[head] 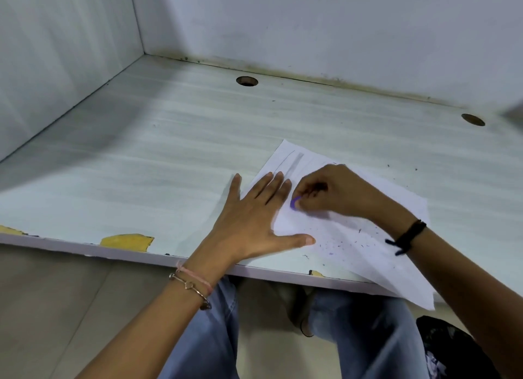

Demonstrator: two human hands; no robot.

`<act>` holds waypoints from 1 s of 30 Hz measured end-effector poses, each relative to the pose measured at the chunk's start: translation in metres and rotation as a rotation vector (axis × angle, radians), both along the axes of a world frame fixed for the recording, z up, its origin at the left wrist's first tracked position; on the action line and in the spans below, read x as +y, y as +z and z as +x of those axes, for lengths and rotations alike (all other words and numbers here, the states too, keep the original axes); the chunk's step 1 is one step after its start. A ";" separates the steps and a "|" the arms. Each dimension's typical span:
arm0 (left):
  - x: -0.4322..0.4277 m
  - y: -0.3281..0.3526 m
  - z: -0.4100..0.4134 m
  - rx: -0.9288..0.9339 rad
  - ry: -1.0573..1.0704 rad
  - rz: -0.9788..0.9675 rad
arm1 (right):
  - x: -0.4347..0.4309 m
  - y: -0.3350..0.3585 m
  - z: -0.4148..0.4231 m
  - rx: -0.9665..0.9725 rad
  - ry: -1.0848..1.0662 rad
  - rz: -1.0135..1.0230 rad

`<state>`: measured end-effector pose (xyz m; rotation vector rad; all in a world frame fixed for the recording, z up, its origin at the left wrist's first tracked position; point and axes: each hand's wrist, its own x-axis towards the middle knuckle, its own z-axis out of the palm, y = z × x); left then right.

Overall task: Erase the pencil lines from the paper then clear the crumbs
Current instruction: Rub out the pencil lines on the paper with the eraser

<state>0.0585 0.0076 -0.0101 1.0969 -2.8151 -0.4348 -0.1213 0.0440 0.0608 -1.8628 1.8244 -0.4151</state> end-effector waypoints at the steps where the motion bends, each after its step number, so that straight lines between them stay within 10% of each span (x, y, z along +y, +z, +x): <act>1: 0.000 0.000 0.000 0.002 0.001 0.004 | -0.003 -0.001 -0.004 -0.007 -0.055 -0.043; 7: -0.001 -0.001 -0.001 -0.004 -0.001 -0.005 | 0.016 0.000 0.016 -0.045 0.160 0.126; 30: 0.000 0.000 -0.001 0.002 0.009 0.008 | -0.002 -0.004 -0.007 -0.036 -0.088 -0.101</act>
